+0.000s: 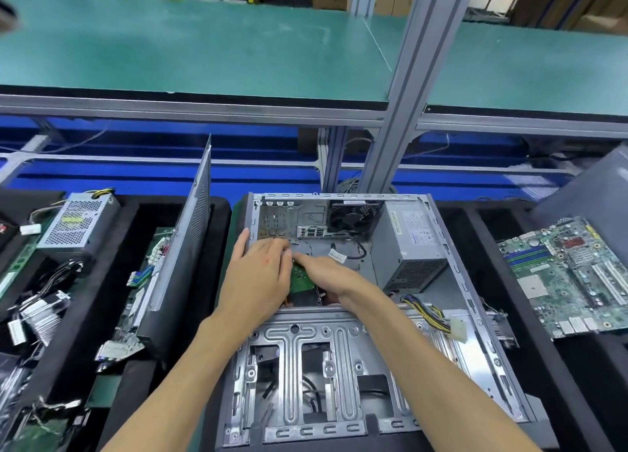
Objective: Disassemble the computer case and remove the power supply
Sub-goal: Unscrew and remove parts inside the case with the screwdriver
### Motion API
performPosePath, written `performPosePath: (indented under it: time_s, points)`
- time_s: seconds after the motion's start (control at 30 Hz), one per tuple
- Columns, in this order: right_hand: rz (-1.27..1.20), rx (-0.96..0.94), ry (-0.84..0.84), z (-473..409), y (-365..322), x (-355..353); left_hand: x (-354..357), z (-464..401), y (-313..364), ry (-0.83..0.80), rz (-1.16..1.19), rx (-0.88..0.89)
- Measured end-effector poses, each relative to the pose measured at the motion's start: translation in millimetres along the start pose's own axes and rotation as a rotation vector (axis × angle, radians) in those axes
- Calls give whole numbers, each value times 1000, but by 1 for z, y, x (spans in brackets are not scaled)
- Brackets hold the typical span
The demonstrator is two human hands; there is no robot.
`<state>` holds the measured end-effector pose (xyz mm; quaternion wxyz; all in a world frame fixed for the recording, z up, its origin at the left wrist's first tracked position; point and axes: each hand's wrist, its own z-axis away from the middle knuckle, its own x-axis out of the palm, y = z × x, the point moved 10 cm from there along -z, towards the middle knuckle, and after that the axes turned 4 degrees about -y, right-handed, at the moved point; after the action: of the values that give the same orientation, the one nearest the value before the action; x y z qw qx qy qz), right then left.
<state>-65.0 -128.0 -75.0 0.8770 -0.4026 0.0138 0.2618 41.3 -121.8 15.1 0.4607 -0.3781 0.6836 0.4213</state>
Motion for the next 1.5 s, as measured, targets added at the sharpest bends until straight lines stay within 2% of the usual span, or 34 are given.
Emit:
performPosePath:
  time_s: [0.17, 0.27, 0.43, 0.53, 0.67, 0.77, 0.93, 1.2, 1.3, 1.5]
  points:
    - [28, 11, 33, 5, 5, -7, 13, 0, 6, -128, -255, 39]
    - [132, -6, 99, 6, 6, -13, 15, -2, 4, -167, -261, -11]
    - [-11, -40, 243, 7, 3, -30, 3, -3, 1, -53, -61, -33]
    - [-119, -59, 318, 10, 1, -42, -8, -3, -7, 52, 168, -72]
    - [-253, -75, 406, 17, 2, -54, -17, 1, -16, 97, 408, -134]
    - [-313, -88, 458, 23, 1, -62, -14, 5, -25, 68, 566, -212]
    - [-395, -159, 537, 35, -9, -76, -11, 7, -29, 51, 697, -257]
    - [-427, -241, 550, 55, -29, -90, -20, 9, -28, 69, 872, -332]
    - [-450, -233, 530, 65, -25, -86, -29, 12, -14, 56, 967, -315]
    - [-465, -264, 556, 104, -15, -89, -34, 9, 40, -82, 1080, -244]
